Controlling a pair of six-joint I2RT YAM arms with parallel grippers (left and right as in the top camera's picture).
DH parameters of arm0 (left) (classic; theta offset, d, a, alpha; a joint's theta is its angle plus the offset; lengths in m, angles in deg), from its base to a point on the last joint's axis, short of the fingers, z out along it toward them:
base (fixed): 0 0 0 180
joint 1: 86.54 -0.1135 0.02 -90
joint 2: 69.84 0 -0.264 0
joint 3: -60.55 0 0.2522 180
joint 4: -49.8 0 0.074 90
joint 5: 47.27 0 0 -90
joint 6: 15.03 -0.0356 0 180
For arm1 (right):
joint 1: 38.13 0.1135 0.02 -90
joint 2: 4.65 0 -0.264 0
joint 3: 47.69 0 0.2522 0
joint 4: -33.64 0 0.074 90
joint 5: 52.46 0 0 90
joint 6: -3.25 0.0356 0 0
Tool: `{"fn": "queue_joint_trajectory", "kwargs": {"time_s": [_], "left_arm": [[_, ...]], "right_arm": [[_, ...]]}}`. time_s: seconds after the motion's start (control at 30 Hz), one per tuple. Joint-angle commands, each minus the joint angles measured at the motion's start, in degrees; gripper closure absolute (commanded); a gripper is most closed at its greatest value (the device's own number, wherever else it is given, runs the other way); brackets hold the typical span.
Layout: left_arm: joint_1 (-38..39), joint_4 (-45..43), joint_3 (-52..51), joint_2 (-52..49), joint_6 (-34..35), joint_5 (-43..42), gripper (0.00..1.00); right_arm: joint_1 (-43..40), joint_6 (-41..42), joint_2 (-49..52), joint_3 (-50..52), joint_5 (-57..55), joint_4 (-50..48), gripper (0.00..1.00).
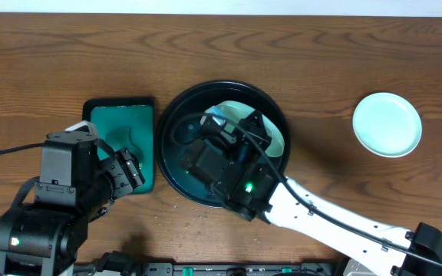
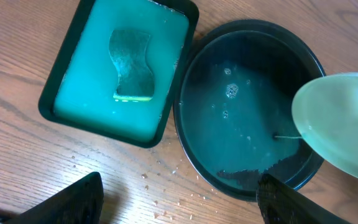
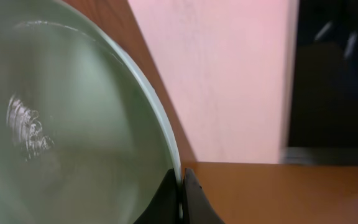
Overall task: Clean dirty plates on tray and stack at the side
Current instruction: 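Tilt the held plate upright over the black tray to drain water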
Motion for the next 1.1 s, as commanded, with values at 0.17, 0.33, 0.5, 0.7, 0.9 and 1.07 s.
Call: {"fn": "queue_joint_trajectory", "kwargs": {"time_s": [0.17, 0.33, 0.5, 0.7, 0.9, 1.07], "left_arm": [[0.28, 0.17, 0.07, 0.04, 0.48, 0.11, 0.21], [0.28, 0.17, 0.07, 0.04, 0.48, 0.11, 0.21], [0.28, 0.17, 0.07, 0.04, 0.48, 0.11, 0.21], [0.28, 0.17, 0.07, 0.04, 0.48, 0.11, 0.21], [0.28, 0.17, 0.07, 0.04, 0.48, 0.11, 0.21], [0.28, 0.17, 0.07, 0.04, 0.5, 0.11, 0.2]], "right_arm": [[4.55, -10.03, -1.49, -1.25, -11.32, -0.63, 0.99], [6.14, -13.55, -1.49, -1.25, -12.98, -1.92, 0.99], [6.82, -17.51, -1.49, -1.25, -14.58, -3.98, 0.99], [6.95, -21.79, -1.49, -1.25, -15.08, -6.8, 0.99], [6.95, -21.77, -1.49, -1.25, -15.43, -6.82, 0.99], [6.12, -17.38, -1.33, -1.22, -9.25, -6.86, 0.99]]}}
